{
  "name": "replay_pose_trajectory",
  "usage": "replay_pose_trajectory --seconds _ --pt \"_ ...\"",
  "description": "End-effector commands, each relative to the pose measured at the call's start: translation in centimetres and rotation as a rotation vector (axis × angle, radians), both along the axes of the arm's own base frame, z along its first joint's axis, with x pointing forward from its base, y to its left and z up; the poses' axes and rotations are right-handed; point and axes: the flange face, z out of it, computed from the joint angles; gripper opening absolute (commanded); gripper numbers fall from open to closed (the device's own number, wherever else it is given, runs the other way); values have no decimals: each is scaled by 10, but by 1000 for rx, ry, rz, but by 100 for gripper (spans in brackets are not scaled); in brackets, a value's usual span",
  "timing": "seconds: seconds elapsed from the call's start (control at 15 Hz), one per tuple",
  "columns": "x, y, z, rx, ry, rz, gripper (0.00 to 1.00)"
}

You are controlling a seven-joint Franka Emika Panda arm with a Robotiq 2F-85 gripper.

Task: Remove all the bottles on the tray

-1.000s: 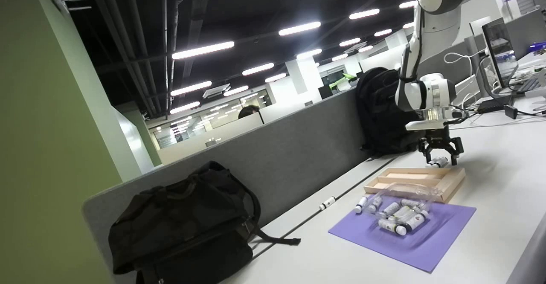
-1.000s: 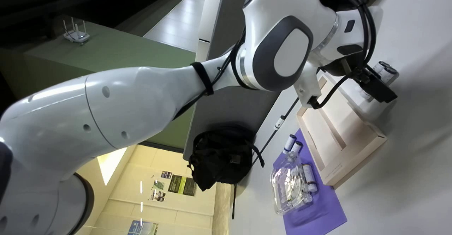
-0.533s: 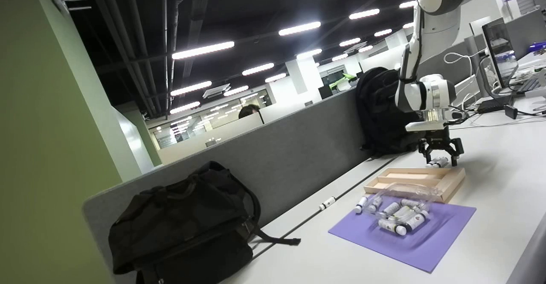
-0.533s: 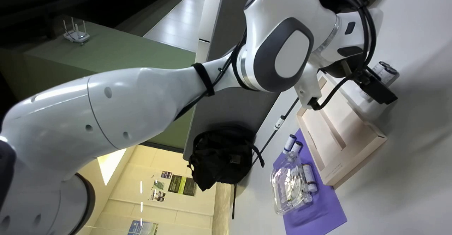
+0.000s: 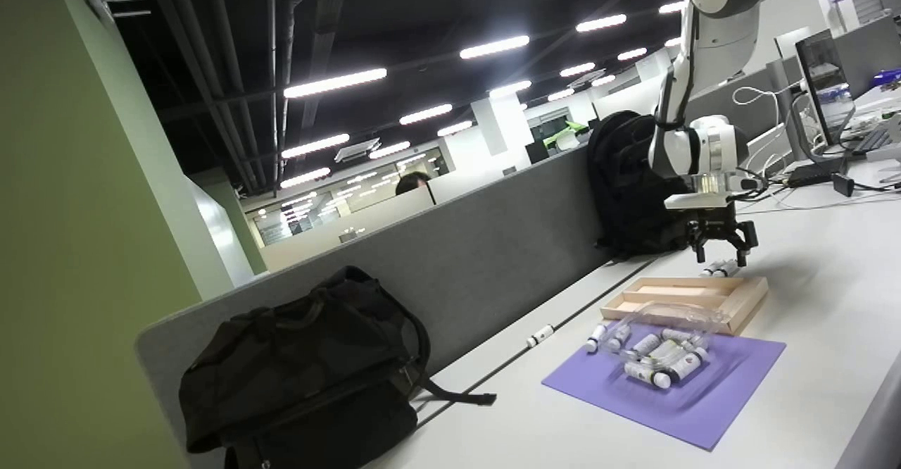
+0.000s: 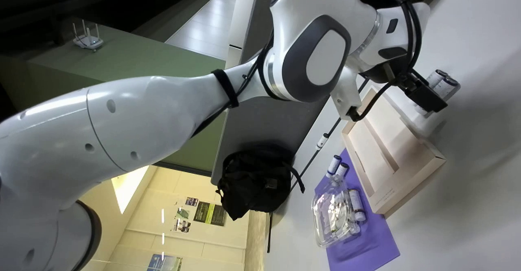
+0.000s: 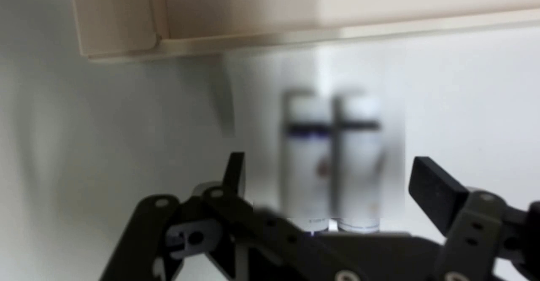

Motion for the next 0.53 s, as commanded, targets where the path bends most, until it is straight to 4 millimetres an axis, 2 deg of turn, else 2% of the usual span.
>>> replay_pose_trajectory --seconds 0.0,0.27,0.33,0.47 --pt "-3 0 32 -6 -53 -19 100" --pt "-9 3 63 1 -106 -19 100" --pt "4 -3 43 -9 -77 -10 100" --pt "4 -3 48 -9 -83 -8 100"
